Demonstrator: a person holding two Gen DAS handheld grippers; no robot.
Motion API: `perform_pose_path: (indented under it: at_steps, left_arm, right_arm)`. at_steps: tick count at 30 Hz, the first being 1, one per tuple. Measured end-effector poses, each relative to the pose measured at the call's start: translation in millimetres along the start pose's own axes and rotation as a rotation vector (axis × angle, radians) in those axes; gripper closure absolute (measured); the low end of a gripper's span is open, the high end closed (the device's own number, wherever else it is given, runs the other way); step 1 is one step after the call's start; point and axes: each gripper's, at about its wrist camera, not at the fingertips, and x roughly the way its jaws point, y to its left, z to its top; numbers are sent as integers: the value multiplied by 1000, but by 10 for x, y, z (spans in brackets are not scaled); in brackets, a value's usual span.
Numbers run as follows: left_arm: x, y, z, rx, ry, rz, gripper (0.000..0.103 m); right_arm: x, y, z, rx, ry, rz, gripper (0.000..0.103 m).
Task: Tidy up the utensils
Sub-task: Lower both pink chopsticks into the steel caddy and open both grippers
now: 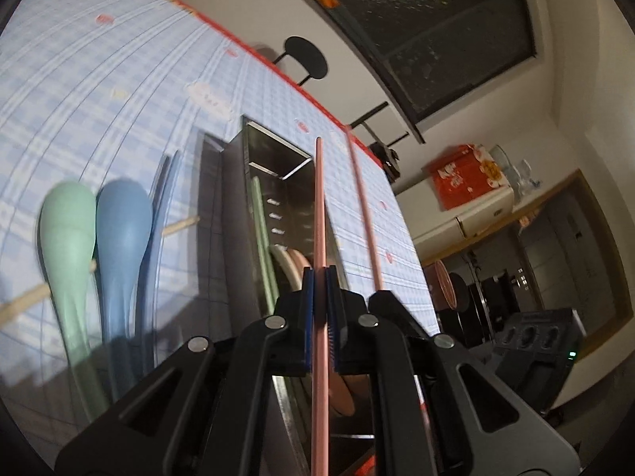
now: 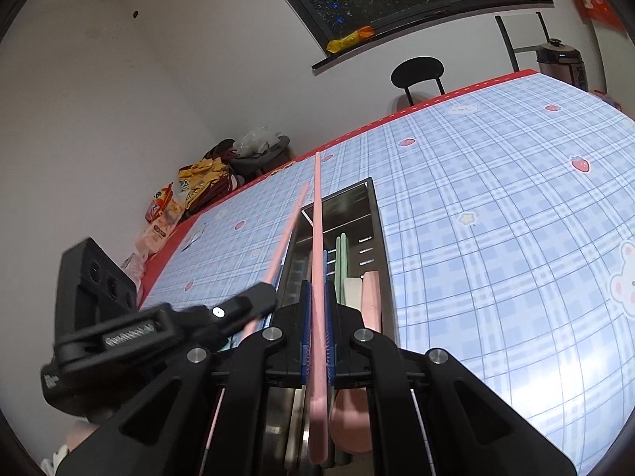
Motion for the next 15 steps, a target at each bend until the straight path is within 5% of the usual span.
perform_pose_path:
  at_steps: [15]
  left_arm:
    - [24,39,-198,-63,-48,25,94]
  right_arm:
    - [15,-15,-17,2,6,-9,96]
